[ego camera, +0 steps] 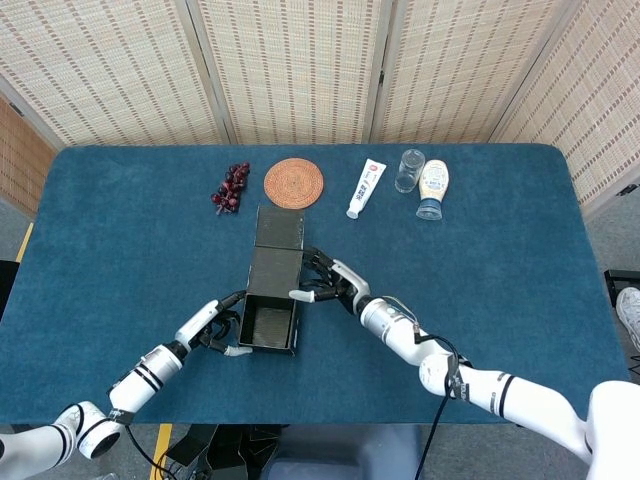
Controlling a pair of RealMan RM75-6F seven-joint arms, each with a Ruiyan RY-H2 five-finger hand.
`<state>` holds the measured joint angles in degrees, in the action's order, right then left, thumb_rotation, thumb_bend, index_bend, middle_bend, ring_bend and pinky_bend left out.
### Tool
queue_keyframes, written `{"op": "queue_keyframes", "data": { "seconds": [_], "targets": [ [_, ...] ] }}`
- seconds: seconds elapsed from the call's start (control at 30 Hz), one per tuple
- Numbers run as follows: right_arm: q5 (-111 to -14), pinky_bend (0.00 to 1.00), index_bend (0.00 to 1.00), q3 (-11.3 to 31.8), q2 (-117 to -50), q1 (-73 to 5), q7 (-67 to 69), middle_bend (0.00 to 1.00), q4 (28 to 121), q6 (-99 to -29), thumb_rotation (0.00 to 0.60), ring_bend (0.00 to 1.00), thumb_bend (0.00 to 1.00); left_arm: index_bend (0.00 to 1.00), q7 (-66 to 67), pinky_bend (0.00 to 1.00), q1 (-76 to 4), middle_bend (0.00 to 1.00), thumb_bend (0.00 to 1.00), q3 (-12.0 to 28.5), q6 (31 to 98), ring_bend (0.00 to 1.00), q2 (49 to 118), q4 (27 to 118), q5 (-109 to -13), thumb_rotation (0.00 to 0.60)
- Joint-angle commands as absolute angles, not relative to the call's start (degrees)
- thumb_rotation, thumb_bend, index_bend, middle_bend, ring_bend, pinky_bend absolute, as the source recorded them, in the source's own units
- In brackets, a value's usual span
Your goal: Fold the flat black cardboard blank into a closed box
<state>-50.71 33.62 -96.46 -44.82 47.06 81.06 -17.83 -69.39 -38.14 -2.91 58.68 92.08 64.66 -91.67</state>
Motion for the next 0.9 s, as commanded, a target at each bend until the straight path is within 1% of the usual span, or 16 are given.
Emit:
{"op": "queue_keyframes", "data": {
  "seconds": [0.03,0.27,0.47,0.6,0.7,0.83,0.9],
  "targets": [
    [-54.59,0.15,0.0,36.15,-99.04,-44.68,48.22,0.0,79.58,-17.16,0.6,0.0,0.0,0.19,-69.56,0.87,-38.25,0.19,0.17,-2.94,58.26,0.59,92.16,64.61,-91.38,0.6],
    [-65.72,0.14,0.0,40.46,-99.83,-40.8,51.2,0.0,82.76,-15.08,0.6,0.0,0.0,0.19,-73.39,0.87,-38.82,0.19,0.17,-2.82,56.79,0.59,91.5,64.71,-90.69,0.6],
    [-75.8,0.11,0.0,41.15,-97.05,-38.16,53.7,0.0,87.47,-13.56,0.6,0.0,0.0,0.19,-77.17,0.87,-39.57,0.19,0.17,-2.8,56.34,0.59,90.32,65.45,-91.01,0.6],
    [-80.94,0.1,0.0,40.47,-94.28,-38.68,55.73,0.0,89.55,-12.57,0.6,0.0,0.0,0.19,-77.72,0.87,-40.09,0.19,0.17,-3.0,56.09,0.59,89.94,65.47,-91.48,0.6],
    [-84.23,0.1,0.0,38.93,-92.37,-39.8,57.15,0.0,91.17,-12.63,0.6,0.0,0.0,0.18,-78.27,0.87,-40.44,0.19,0.17,-2.94,55.9,0.59,89.74,65.8,-91.52,0.6],
    [-88.56,0.09,0.0,35.61,-89.59,-41.72,59.27,0.0,92.81,-14.02,0.6,0.0,0.0,0.17,-78.43,0.87,-40.73,0.19,0.17,-3.04,55.75,0.59,89.29,66.23,-91.62,0.6],
    [-91.05,0.09,0.0,33.35,-88.1,-42.86,60.74,0.0,93.32,-15.88,0.6,0.0,0.0,0.17,-78.68,0.87,-40.79,0.19,0.17,-3.1,55.66,0.59,88.99,66.48,-91.55,0.6]
  ]
}}
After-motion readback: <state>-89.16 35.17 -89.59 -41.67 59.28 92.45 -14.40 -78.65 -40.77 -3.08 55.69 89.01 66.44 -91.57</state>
